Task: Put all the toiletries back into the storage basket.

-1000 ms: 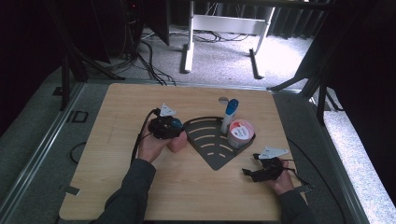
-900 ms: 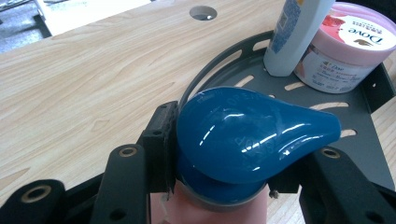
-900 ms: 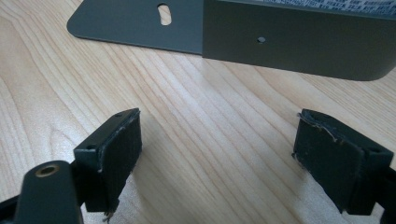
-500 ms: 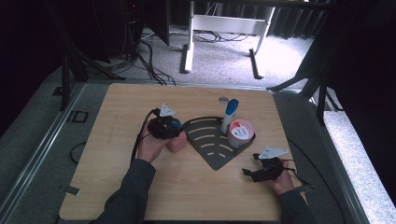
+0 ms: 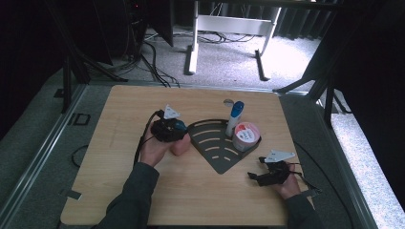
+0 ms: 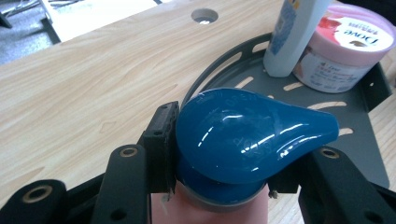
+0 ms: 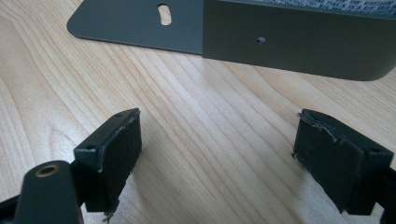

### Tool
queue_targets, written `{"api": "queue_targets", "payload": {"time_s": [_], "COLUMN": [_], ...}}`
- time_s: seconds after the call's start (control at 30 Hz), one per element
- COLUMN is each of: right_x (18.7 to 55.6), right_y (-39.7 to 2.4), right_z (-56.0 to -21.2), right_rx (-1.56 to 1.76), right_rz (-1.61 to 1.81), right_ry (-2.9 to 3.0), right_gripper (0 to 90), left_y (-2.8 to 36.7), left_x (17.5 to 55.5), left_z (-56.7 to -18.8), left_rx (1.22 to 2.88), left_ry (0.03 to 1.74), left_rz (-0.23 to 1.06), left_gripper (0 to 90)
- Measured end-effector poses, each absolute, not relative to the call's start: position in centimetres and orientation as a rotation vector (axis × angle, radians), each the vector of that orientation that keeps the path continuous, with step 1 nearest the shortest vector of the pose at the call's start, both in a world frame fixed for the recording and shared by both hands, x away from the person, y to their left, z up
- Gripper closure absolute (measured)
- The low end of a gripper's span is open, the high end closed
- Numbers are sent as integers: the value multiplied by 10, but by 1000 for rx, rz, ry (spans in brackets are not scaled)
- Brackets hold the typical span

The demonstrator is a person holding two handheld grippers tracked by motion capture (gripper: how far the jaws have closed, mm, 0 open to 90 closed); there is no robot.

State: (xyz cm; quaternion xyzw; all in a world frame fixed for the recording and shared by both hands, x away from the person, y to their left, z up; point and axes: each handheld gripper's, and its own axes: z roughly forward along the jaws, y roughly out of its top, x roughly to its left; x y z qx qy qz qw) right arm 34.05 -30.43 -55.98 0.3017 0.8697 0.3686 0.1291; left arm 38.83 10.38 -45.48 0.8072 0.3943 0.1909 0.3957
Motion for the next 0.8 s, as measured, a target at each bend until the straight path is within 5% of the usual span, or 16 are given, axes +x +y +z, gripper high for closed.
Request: {"api": "queue_targets", "payload": {"time_s": [0.8], "right_x": [340], "right_y": [-304], "right_z": [-560], "right_rx": [877], "right_rz": [1072], "right_ry": [2528], "right_gripper": [150], "left_y": [99], "left_x": [387], "left_z": [-431], "left_rx": [2047], "left_ry": [974], "left_rz": [499], "left_gripper": [529]}}
